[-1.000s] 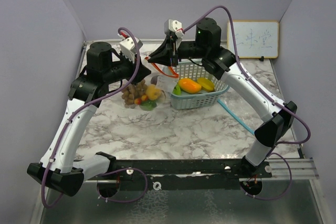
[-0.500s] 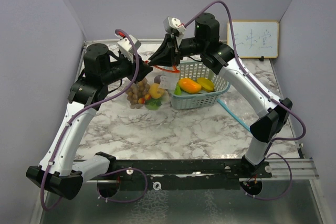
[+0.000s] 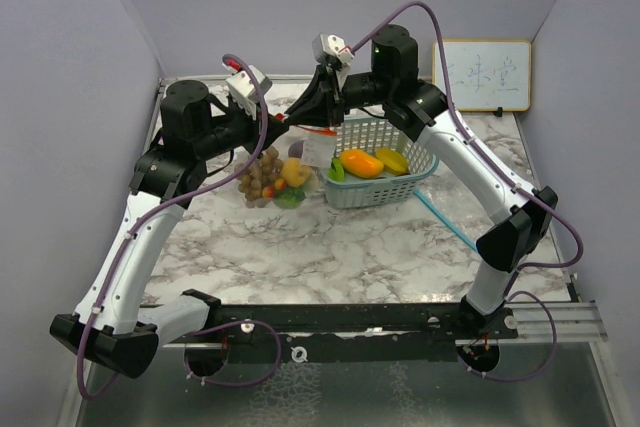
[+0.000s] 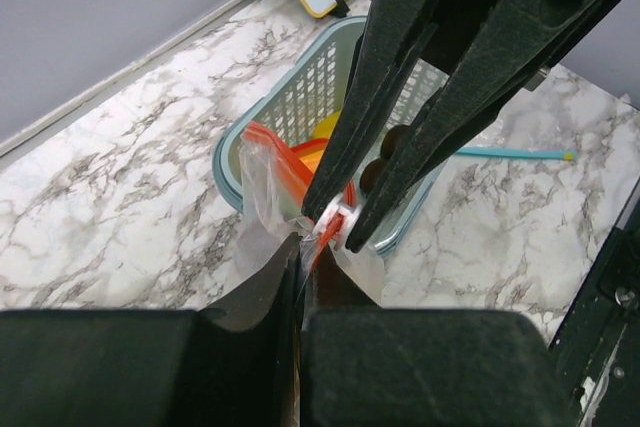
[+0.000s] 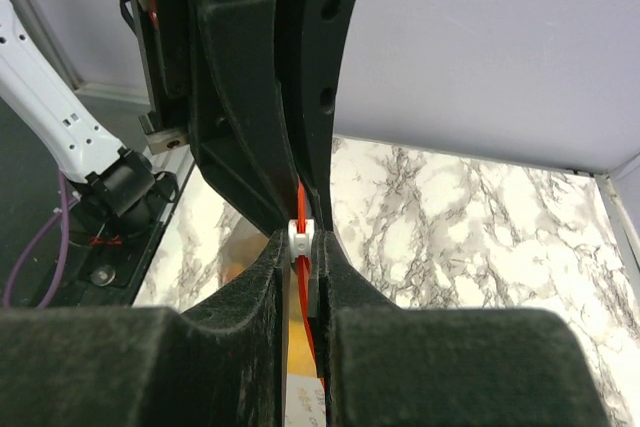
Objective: Place the food in the zip-top bag and seal the zipper
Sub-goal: Zip the zipper food storage bag, then place the zipper food storage bag at the center of the board.
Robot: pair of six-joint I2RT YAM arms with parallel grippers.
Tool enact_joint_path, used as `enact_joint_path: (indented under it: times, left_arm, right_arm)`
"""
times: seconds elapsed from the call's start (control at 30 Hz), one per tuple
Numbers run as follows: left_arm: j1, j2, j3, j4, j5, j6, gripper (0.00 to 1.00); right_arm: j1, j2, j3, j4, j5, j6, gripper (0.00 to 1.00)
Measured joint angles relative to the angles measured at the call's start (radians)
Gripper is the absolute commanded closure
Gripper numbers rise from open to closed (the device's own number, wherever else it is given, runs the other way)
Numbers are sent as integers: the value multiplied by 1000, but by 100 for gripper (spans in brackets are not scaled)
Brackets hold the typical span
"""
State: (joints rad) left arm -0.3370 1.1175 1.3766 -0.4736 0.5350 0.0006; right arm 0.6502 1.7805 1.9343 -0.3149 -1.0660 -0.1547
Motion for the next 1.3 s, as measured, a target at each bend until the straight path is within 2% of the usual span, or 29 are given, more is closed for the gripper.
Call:
enact_joint_path:
  times: [0.37,0.57,0.73,0.9,1.03,1.07,1.13,1.23,1.27,1.3]
  left_arm:
    - [-2,4,71,-43,-102,10,100]
    - [0,13,130,-84,-241,45,100]
    - [2,13,130,-85,-364,78,100]
    - [1,8,106,-72,-426,91,100]
    - [2,5,72,-47,-477,100,100]
    - [1,5,61,-35,-488,101,100]
    - [1,2,39,-11,-519,100,100]
    - [5,-6,5,35,-595,99,100]
    - [7,-13,-11,60,-624,95,100]
    - [9,-24,-36,92,-656,90,100]
  right_arm:
    - [-77,0,-81,-7,3,-35,90]
    - [-114,-4,-177,-3,45,-55,91]
    - [-141,-5,-264,-2,148,-59,91]
    - [-150,-8,-293,5,316,-32,92]
    - [-151,-11,-294,9,447,-11,87]
    - [-151,-13,-295,8,476,-6,73]
    - [-153,-19,-296,7,530,5,39]
    - [-161,-34,-298,-5,638,29,7]
    - [-167,-42,-302,-9,676,51,1]
    - [-170,-50,-306,-10,707,61,0]
